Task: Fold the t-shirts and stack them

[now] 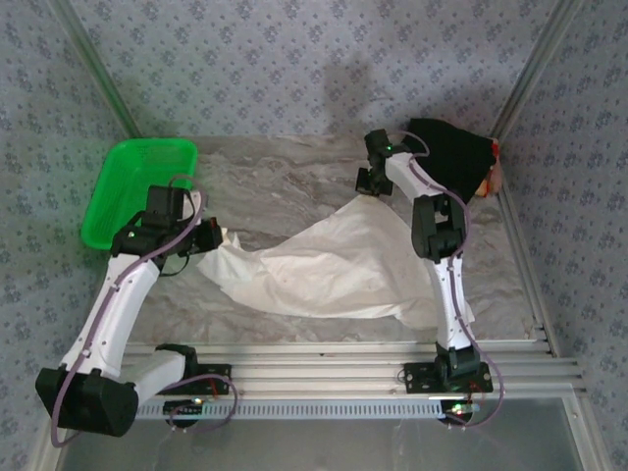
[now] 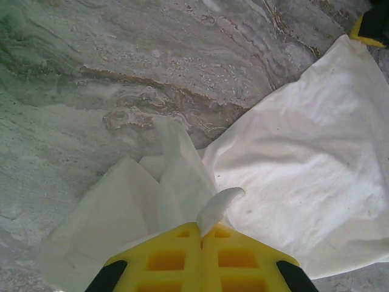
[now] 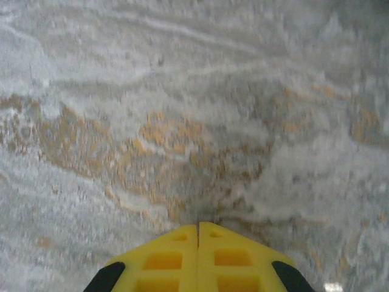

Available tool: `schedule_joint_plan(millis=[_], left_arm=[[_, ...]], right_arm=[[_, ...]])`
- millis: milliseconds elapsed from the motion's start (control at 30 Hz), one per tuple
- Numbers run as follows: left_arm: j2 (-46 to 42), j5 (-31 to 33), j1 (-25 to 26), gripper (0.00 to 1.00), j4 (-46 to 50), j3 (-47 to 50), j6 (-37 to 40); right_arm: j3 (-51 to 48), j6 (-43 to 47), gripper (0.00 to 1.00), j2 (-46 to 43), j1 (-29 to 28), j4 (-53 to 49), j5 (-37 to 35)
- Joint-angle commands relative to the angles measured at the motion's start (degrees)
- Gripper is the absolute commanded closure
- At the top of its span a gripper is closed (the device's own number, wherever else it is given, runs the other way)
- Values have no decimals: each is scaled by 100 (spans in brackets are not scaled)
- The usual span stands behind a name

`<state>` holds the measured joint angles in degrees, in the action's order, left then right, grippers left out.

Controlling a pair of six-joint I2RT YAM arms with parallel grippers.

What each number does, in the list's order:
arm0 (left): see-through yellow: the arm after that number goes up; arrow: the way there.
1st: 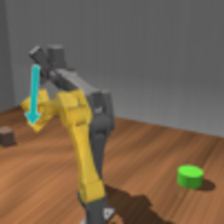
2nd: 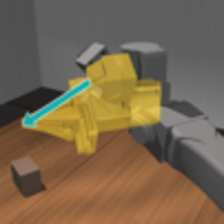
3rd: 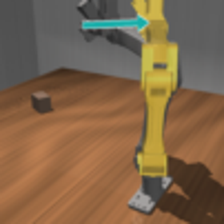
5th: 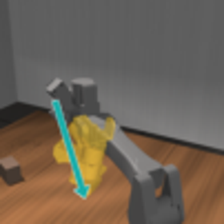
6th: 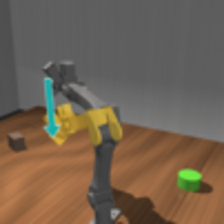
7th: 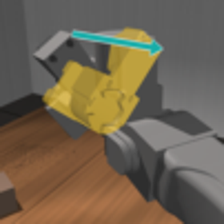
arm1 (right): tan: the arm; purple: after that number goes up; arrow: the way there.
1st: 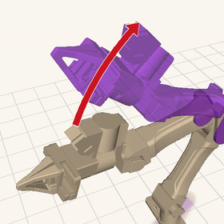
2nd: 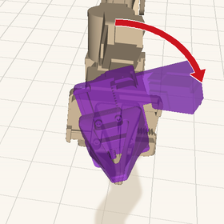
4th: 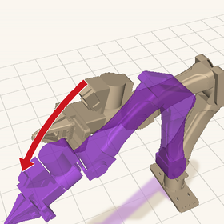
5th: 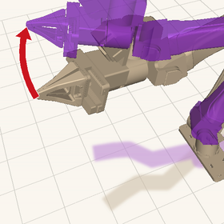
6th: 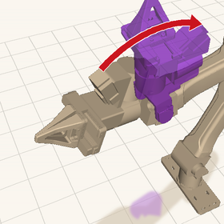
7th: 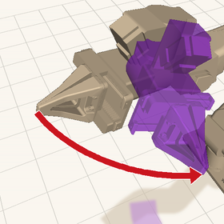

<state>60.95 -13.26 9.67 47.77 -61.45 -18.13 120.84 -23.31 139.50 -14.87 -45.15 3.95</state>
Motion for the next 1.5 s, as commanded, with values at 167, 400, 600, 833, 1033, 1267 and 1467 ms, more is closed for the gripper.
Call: schedule_joint_plan(millis=[167, 400, 600, 833, 1033, 1267, 1467], left_arm=[[58, -5, -194, 100, -41, -1217, -28], [588, 125, -386, 100, -248, -2963, 6], [1155, 455, -457, 100, -238, -4921, 294], [1550, 583, -480, 100, -51, -7020, 647], [1493, 181, -479, 100, -330, -7824, 688], [1428, -347, -480, 100, -606, -8601, 601], [1297, -188, -478, 100, -502, -8831, 808]], right_arm=[[-599, -432, 100, -2109, 242, 950, 627], [-788, -1104, 100, -3694, 922, 1481, 1358], [-264, -1598, 100, -4659, 1669, 1708, 2014], [2, -2129, 100, -5641, 2609, 1610, 2951], [-254, -2847, 100, -6430, 3819, 1839, 4086], [-728, -3502, 100, -7099, 4075, 2175, 4602], [-590, -3616, 100, -7320, 4037, 2001, 4688]])
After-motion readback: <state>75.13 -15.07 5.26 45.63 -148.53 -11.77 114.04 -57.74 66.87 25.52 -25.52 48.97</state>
